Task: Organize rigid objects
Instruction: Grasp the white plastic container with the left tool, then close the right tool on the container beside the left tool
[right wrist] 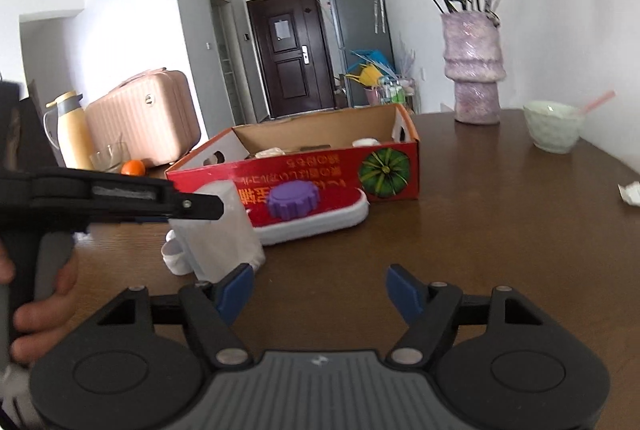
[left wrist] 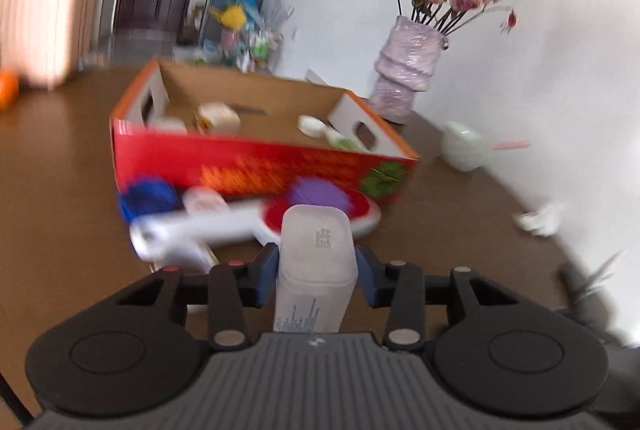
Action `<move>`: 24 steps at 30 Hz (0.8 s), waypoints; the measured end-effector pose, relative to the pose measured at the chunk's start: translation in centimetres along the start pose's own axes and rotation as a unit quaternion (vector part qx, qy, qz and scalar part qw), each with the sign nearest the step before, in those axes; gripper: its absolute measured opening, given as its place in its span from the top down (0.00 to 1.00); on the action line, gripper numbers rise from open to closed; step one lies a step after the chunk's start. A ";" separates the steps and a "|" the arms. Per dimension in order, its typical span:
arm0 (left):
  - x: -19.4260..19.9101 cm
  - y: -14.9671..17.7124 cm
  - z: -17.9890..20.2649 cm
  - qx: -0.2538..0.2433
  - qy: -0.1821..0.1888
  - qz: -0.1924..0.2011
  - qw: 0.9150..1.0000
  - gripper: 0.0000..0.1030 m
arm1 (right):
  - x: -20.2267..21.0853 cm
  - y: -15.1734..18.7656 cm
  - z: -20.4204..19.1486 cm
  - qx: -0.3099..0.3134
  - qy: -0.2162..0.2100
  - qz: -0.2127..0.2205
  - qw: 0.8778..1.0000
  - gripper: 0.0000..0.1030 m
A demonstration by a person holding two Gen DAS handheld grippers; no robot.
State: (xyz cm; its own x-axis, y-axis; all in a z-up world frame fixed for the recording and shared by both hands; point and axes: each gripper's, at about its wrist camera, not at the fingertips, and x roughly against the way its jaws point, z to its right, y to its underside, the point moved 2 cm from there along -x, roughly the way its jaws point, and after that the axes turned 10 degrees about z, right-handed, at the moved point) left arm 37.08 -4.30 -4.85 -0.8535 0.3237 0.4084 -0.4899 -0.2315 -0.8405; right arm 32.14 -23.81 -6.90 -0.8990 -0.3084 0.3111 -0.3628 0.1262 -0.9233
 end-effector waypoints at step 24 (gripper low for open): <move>3.4 4.7 -4.7 0.135 0.033 -0.060 0.988 0.67 | -1.9 2.1 -1.0 -0.165 -0.102 -0.068 0.979 0.70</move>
State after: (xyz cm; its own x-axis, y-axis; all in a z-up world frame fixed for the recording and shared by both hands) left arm 32.72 0.02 -9.10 -0.7776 0.4203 0.4677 -0.6238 -0.4218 -0.6580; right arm 32.84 -21.99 -9.16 -0.7811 -0.5209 0.3444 -0.5663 0.3583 -0.7423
